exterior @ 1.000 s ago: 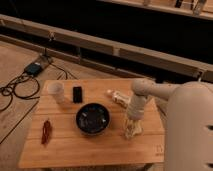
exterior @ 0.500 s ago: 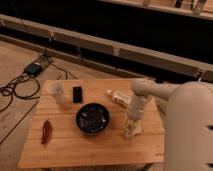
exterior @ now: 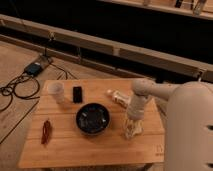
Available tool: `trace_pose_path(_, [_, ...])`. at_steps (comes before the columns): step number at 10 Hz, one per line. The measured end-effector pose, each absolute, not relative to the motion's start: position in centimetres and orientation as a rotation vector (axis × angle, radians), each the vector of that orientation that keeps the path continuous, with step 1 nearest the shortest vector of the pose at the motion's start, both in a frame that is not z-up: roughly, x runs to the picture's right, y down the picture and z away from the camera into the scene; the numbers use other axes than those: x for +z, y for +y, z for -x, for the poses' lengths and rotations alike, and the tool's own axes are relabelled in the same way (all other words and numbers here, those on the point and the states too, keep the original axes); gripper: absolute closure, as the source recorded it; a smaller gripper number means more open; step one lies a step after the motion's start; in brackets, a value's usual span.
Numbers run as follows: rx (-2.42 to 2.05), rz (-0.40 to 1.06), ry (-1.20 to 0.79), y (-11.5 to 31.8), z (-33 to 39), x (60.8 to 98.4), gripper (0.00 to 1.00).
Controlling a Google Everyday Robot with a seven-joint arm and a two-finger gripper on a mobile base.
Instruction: Wipe the white sponge on the table
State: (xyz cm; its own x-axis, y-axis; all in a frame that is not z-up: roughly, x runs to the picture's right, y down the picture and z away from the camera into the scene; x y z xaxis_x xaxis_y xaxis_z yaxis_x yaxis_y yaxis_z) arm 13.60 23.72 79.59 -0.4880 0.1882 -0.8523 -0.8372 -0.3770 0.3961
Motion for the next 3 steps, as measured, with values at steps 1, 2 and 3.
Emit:
trace_pose_path(1, [1.928,0.961,1.139,23.72,-13.6,79.59,0.74])
trace_pose_path(2, [1.928,0.961,1.139,23.72,-13.6,79.59,0.62])
trace_pose_path(3, [1.928,0.961,1.139,23.73,-13.6,79.59,0.54])
